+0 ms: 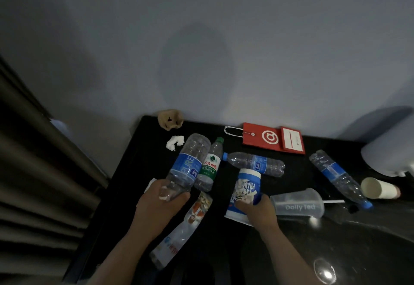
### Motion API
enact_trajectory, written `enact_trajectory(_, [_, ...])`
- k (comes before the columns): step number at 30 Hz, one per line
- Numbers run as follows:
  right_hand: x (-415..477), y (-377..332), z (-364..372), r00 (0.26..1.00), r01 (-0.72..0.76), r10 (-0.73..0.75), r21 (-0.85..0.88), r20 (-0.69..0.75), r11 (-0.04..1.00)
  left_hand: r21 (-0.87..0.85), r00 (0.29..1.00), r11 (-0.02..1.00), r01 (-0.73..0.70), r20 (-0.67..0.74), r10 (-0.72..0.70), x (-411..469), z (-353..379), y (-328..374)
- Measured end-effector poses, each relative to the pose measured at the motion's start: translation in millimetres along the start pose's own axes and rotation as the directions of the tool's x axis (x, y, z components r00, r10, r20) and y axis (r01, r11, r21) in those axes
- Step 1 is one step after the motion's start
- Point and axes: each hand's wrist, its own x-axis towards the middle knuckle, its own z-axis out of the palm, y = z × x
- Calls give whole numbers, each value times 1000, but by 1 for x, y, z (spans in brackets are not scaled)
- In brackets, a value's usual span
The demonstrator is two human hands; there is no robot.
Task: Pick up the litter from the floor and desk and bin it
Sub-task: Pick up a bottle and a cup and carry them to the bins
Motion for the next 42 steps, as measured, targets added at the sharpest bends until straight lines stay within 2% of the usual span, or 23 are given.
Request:
enact_trajectory(4, [-37, 6, -8, 998, 54, -52, 123, -23, 991, -42, 995, 997, -70, 72, 73, -6, -2, -2])
enact_trajectory(8, [-76, 19, -22, 984, 118, -82, 238, -156, 964, -163, 982, 986, -19, 182, 49, -12, 5, -8])
enact_trajectory(12, [-111, 33, -46, 950, 190, -103, 282, -295, 941, -193, 958, 981, -22, 277, 76, -25, 22, 3])
enact_trajectory(21, [-167, 82, -146, 839, 329, -92, 365, -536, 871, -187, 883, 967, -172, 405, 236, -85, 95, 58])
enact_trajectory(26, [-207, 126, -238, 734, 429, -92, 355, -672, 831, -203, 795, 929, -309, 481, 370, -153, 167, 112])
enact_trajectory(30, [-251, 176, -327, 631, 477, -77, 308, -772, 823, -267, 656, 877, -400, 584, 478, -230, 243, 157])
enact_trajectory(36, [-319, 253, -427, 481, 506, -13, 265, -877, 821, -401, 483, 843, -359, 693, 535, -340, 340, 204])
enact_trajectory(42, [-353, 314, -489, 384, 495, 93, 290, -919, 819, -446, 344, 845, -296, 775, 530, -420, 415, 240])
